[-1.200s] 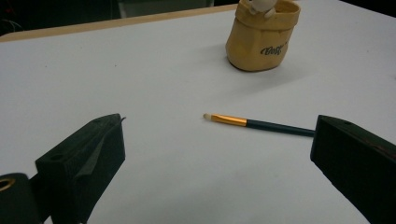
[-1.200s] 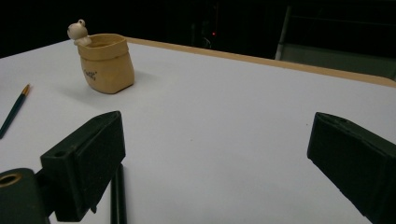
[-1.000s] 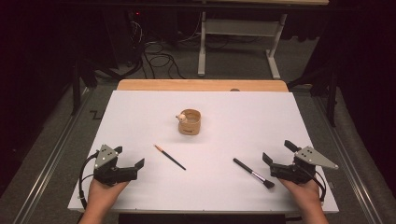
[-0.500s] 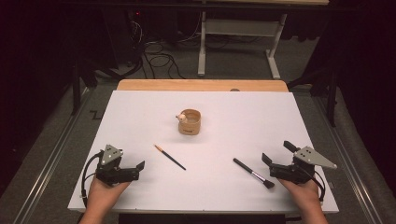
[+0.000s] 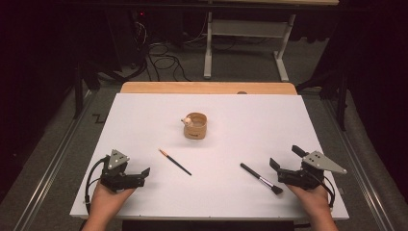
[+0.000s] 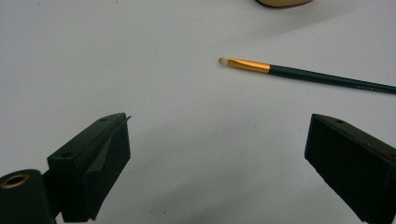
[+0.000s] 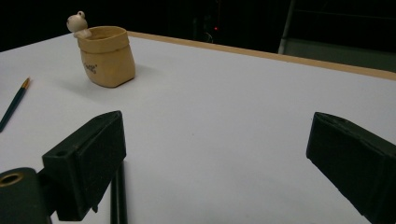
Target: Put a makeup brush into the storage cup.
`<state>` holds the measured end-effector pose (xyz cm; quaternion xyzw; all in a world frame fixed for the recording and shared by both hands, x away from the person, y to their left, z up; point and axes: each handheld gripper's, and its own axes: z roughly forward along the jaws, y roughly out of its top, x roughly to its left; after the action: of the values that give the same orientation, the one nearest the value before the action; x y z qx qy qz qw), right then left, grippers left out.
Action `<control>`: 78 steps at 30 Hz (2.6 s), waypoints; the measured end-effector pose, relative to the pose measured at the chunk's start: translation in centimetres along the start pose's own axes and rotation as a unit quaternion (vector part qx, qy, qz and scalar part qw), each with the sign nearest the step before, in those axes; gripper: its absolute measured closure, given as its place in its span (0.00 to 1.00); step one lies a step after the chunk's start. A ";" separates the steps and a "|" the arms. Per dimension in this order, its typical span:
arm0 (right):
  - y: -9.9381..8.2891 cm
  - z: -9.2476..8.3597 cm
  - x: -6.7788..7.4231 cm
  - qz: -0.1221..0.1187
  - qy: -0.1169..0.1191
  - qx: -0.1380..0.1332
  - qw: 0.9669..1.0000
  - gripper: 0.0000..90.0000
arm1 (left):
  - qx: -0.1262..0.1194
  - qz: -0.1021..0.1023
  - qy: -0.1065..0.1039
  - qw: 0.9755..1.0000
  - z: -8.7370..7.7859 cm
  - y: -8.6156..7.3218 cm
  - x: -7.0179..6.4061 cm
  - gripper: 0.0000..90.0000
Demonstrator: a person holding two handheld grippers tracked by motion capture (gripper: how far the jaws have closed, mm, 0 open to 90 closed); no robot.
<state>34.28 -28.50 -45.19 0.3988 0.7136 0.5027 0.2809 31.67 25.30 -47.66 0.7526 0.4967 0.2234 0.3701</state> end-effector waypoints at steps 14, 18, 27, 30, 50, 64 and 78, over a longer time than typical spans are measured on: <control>0.0 -0.1 -0.3 0.004 -0.003 -0.002 1.000 0.06 | 0.054 -0.016 -0.011 0.998 0.0 3.1 0.5 0.09; 0.0 -0.4 -0.3 0.007 -0.003 -0.007 1.000 0.06 | 0.081 -0.024 -0.026 0.996 0.1 4.0 0.6 0.09; 0.1 -0.5 -0.1 0.006 0.003 -0.011 1.000 0.06 | 0.143 -0.028 -0.029 0.989 0.0 4.8 1.1 0.10; 0.1 -0.5 -0.1 0.005 0.003 -0.010 1.000 0.06 | 0.158 -0.028 -0.026 0.987 -0.1 5.1 1.2 0.10; 0.2 -0.5 0.0 0.004 0.008 -0.012 1.000 0.07 | 0.262 -0.052 -0.033 0.963 0.7 6.3 1.2 0.17; 0.2 -0.5 0.0 0.007 0.011 -0.013 1.000 0.08 | 0.338 -0.076 -0.030 0.938 1.6 6.6 1.3 0.17; 0.2 -0.5 0.0 0.006 0.011 -0.012 1.000 0.08 | 0.339 -0.073 -0.023 0.938 2.5 7.0 0.6 0.18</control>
<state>33.93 -28.68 -44.89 0.3938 0.7085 0.5173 0.2746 37.78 23.39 -43.82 0.7999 0.5881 -0.0036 0.1199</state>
